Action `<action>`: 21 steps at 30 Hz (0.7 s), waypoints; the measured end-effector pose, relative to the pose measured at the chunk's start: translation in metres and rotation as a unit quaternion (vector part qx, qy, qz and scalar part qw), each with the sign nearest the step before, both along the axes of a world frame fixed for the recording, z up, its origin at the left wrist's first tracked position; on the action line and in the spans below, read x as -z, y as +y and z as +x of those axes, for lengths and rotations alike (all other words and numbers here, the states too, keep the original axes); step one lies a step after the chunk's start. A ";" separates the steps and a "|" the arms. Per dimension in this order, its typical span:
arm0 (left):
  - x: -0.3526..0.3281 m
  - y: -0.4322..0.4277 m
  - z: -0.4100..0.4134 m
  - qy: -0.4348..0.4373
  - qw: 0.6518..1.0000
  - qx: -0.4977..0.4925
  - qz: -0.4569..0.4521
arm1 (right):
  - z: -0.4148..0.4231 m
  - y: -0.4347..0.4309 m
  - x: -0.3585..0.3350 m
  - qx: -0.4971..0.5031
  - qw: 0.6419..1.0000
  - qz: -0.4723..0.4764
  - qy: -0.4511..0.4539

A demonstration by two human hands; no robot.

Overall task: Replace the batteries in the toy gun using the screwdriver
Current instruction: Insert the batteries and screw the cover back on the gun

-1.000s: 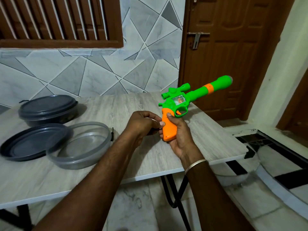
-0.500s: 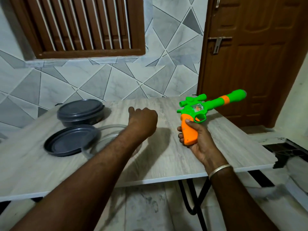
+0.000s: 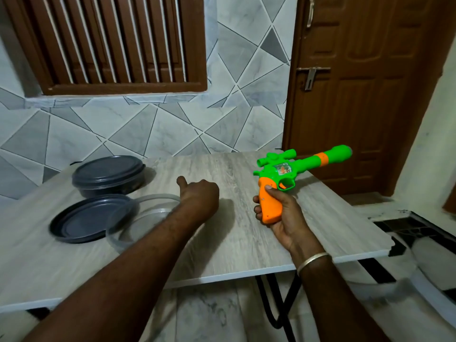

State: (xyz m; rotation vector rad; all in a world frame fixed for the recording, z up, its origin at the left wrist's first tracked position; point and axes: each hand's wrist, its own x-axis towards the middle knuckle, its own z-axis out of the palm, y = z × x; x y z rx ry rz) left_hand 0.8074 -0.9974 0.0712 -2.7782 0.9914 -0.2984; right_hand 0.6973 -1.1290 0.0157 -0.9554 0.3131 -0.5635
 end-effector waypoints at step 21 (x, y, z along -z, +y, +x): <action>0.037 -0.044 -0.031 0.277 0.712 0.219 -0.607 | 0.005 -0.004 0.003 0.031 0.999 0.020 -0.027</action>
